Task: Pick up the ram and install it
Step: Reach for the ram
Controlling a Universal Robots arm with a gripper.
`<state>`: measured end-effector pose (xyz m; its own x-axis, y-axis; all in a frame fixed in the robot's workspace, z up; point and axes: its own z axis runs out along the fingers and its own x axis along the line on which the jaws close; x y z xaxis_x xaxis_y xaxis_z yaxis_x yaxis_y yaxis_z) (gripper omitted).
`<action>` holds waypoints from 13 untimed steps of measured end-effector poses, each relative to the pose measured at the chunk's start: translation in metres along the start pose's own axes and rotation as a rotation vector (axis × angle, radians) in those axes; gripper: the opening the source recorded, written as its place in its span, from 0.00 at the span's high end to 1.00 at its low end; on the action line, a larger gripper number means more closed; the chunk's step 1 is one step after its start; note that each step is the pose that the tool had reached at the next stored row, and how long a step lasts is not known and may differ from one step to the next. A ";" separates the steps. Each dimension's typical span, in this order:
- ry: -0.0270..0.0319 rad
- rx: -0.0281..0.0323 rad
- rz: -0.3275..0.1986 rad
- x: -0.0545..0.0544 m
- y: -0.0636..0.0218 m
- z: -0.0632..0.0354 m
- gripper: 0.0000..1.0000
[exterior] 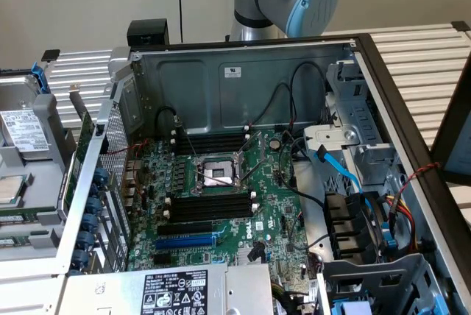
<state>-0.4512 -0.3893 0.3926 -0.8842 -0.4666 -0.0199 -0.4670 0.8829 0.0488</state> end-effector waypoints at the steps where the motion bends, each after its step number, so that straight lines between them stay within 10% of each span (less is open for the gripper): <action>1: 0.0009 -0.0004 -0.018 0.000 0.0000 0.0000 0.90; 13: 0.0114 -0.0047 -0.236 0.000 0.0000 0.0000 0.90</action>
<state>-0.4511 -0.3893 0.3925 -0.7503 -0.6608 -0.0200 -0.6608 0.7489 0.0488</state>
